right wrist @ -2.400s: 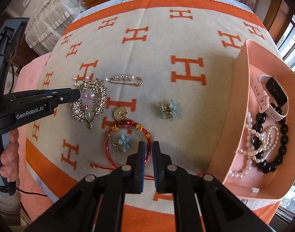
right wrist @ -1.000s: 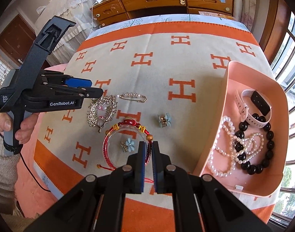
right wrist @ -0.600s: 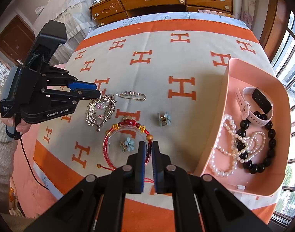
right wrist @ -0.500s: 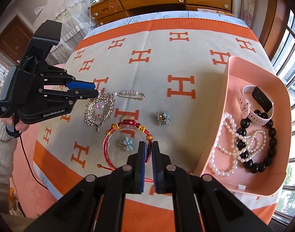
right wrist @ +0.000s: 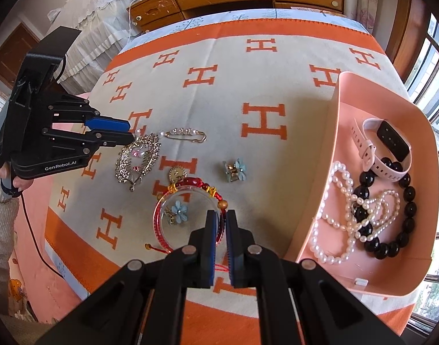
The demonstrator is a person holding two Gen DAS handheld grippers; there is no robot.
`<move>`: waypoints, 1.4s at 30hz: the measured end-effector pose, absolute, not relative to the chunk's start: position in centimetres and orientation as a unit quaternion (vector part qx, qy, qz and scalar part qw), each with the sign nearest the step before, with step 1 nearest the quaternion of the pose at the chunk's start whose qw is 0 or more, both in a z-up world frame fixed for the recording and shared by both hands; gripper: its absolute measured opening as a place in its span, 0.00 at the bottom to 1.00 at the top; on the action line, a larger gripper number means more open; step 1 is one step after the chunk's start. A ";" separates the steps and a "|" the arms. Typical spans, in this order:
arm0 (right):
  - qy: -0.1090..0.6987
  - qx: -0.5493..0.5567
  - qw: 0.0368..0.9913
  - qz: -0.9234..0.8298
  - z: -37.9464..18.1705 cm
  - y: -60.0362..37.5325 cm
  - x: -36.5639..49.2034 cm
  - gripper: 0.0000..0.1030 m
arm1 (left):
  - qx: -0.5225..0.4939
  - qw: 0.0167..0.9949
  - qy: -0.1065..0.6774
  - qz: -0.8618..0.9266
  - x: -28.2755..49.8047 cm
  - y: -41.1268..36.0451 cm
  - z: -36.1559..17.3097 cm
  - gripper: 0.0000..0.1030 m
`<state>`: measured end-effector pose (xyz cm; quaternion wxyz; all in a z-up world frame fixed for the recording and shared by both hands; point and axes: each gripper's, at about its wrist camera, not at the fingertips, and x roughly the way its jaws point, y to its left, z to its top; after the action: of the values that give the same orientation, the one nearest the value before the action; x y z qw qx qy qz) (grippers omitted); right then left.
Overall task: Organize jewelry
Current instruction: 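Lift the red bracelet with the right gripper while the left gripper lifts the gold brooch, then carry the bracelet and brooch into the pink box and open both grippers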
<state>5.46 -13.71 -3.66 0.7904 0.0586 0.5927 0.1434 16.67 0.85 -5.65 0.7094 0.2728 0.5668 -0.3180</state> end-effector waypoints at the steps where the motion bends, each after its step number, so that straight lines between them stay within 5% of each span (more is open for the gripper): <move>1: 0.593 0.058 0.790 0.143 -3.7 -13.7 5.5 0.06 | 0.274 0.709 0.567 -0.319 16.7 0.8 -5.7 0.12; 28: 0.596 0.061 0.786 0.152 -4.2 -13.6 5.5 0.06 | 0.280 0.678 0.587 -0.344 18.0 -0.7 -7.2 0.07; 42: 0.559 0.079 0.809 0.165 -0.9 -14.4 4.0 0.06 | 0.243 0.746 0.536 -0.312 15.0 1.5 -1.8 0.07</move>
<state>4.05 -14.36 -0.87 0.8089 0.0793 0.5587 0.1652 15.02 1.53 -1.81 0.7462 0.2426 0.5359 -0.3117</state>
